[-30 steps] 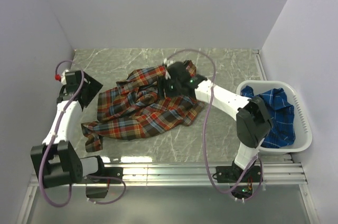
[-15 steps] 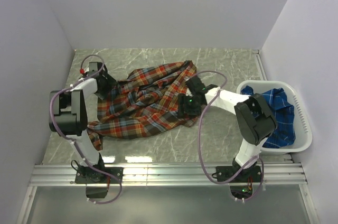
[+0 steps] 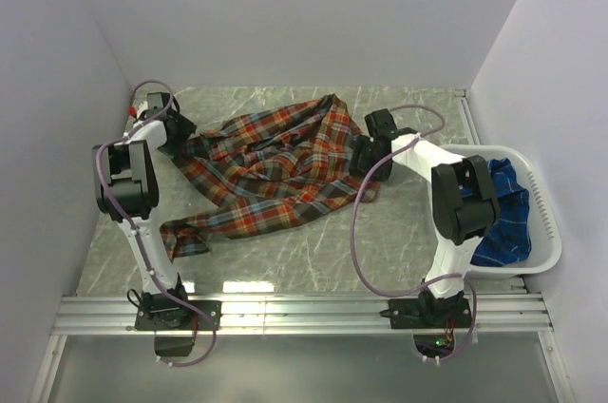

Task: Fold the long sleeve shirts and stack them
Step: Flatten the shirt out

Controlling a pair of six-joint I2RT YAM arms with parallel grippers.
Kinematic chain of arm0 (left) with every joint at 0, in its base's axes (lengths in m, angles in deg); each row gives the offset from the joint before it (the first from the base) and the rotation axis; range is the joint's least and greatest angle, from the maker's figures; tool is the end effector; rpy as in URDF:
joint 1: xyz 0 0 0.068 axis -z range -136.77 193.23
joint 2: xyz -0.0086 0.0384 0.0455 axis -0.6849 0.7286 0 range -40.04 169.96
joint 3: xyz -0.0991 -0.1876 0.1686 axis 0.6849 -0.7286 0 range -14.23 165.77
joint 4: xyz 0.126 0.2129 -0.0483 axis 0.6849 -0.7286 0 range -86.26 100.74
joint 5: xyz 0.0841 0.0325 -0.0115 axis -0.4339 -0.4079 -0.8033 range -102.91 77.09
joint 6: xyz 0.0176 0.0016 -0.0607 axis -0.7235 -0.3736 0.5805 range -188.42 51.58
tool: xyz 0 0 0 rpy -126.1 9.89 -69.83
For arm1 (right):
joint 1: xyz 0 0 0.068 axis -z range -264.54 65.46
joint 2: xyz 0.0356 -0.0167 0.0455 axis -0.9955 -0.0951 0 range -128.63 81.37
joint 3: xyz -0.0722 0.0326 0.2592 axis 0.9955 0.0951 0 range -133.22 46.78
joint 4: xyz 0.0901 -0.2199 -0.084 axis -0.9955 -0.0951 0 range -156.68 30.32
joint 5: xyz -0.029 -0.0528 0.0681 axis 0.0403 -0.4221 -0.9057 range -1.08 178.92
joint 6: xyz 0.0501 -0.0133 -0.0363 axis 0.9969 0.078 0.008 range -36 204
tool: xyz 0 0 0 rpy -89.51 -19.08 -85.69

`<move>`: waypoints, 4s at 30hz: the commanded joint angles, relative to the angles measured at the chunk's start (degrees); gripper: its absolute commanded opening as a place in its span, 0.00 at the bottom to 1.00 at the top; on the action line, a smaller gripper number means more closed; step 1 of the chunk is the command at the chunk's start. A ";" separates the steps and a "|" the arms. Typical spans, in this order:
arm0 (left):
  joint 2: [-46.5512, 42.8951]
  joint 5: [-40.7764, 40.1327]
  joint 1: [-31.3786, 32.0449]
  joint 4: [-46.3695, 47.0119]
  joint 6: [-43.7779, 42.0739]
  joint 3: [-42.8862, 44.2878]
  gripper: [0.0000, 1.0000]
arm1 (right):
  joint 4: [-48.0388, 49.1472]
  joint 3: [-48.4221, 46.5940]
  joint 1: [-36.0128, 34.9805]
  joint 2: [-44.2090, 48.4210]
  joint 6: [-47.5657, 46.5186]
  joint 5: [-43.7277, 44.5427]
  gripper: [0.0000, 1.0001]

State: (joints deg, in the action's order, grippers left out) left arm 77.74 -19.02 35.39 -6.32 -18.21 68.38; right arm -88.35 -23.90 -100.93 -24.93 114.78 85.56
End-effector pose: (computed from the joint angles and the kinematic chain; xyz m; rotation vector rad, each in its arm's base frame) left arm 0.4388 0.0656 0.1625 -1.2448 2.1498 -0.1834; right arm 0.3568 0.1079 0.1667 0.3246 2.7162 0.3231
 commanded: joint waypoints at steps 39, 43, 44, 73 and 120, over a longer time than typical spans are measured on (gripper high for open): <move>-40.70 -9.89 0.54 -5.88 -14.88 -23.19 0.98 | 9.06 -34.00 -51.91 -22.54 -45.29 2.91 0.65; -41.05 -9.97 0.54 -5.88 -15.06 -23.02 0.98 | 8.80 -34.36 -52.61 -24.04 -45.64 3.27 0.38; -41.13 -10.06 0.54 -5.97 -15.06 -22.93 0.98 | 8.45 -34.27 -52.87 -23.87 -45.55 3.27 0.31; -40.08 -4.36 0.89 -5.53 -14.62 -23.63 0.98 | -6.32 7.03 -46.56 21.39 -35.80 -0.60 0.00; -24.70 6.56 3.53 2.47 5.68 -34.90 0.38 | 5.46 24.44 -16.14 43.11 -13.12 14.69 0.00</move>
State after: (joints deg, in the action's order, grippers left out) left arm 49.59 -12.55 38.39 -4.57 -14.73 32.08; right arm -86.75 0.41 -118.24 18.72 100.67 97.14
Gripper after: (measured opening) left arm 0.470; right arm 0.006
